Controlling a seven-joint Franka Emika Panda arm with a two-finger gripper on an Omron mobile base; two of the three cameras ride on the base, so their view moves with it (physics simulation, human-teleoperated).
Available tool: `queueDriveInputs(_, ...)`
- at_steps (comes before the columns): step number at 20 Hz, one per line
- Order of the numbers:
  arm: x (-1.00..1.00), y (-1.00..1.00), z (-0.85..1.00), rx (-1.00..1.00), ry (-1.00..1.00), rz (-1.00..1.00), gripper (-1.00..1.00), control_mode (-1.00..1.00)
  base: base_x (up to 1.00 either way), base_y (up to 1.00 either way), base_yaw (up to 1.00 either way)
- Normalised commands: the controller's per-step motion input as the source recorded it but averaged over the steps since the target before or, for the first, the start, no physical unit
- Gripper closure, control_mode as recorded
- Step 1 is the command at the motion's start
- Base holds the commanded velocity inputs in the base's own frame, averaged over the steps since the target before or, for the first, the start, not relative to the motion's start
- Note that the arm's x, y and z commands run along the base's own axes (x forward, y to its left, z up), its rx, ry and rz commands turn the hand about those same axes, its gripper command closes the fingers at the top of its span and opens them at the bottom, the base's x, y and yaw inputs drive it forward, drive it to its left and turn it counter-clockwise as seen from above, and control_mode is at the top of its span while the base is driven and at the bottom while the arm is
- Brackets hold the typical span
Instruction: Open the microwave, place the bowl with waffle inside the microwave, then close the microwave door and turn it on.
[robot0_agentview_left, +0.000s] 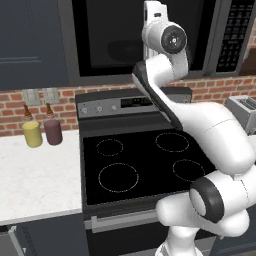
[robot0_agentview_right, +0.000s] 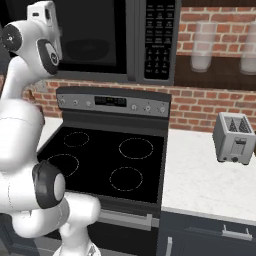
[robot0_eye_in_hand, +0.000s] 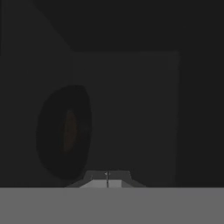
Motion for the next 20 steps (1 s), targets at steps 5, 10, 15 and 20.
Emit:
queueDriveInputs(5, 1.00, -0.03, -0.13, 0.13, 0.10, 0.26, 1.00, -1.00, 0.00, 0.00, 0.00)
queueDriveInputs(10, 0.30, -0.19, -0.14, 0.05, 0.02, 0.05, 1.00, -1.00, 0.00, 0.00, 0.00)
queueDriveInputs(15, -0.70, -0.44, -0.01, 0.08, -0.04, 0.02, 1.00, -1.00, 0.00, 0.00, 0.00)
queueDriveInputs(20, -1.00, -0.67, 0.02, 0.09, -0.07, 0.03, 1.00, -1.00, 0.00, 0.00, 0.00)
